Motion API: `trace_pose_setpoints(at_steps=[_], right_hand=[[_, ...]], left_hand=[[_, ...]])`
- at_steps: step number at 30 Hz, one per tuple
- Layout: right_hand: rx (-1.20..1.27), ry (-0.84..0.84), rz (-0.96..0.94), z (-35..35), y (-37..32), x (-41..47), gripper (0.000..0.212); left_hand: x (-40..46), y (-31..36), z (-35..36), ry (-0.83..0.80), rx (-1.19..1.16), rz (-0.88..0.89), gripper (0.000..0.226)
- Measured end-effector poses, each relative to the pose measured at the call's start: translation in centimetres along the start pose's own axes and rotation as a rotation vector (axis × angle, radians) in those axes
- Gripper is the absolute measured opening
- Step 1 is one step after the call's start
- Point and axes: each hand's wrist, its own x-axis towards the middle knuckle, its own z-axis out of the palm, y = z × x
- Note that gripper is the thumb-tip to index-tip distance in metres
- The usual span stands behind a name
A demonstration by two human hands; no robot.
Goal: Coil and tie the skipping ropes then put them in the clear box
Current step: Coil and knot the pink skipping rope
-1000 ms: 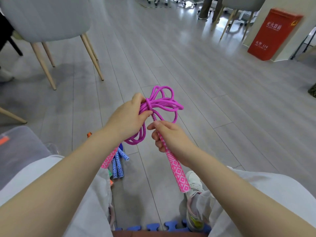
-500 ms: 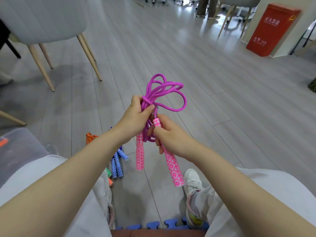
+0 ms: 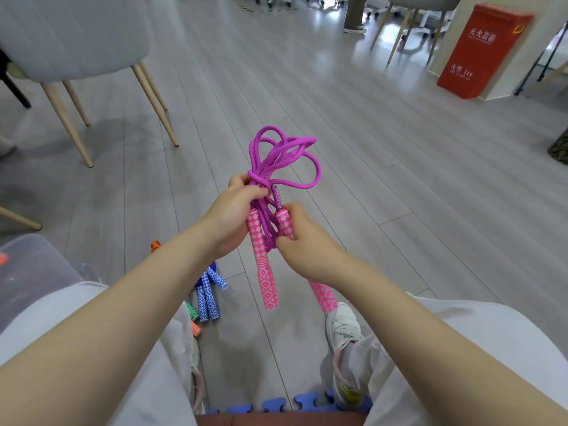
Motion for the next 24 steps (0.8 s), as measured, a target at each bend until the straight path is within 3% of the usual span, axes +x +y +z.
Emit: trace_pose_setpoints(at_steps=[7, 12, 17, 21, 24], right_hand=[[-0.283, 0.178, -0.174, 0.2, 1.3, 0.9, 0.024], [-0.344, 0.237, -0.163, 0.2, 1.3, 0.7, 0.048], [-0.276, 0.167, -0.153, 0.1, 1.1, 1.0, 0.029], [-0.193, 0.122, -0.13, -0.1, 1.1, 1.2, 0.018], [-0.192, 0.089, -0.119, -0.1, 0.9, 0.9, 0.019]], left_hand=[[-0.2, -0.2, -0.3, -0.02, -0.048, -0.026, 0.033], [-0.1, -0.1, -0.2, -0.008, -0.103, -0.053, 0.036], [-0.2, -0.2, -0.1, 0.002, -0.098, -0.055, 0.033], [-0.4, 0.0, -0.1, -0.014, -0.108, -0.089, 0.016], [-0.5, 0.1, -0.1, -0.026, -0.124, -0.109, 0.018]])
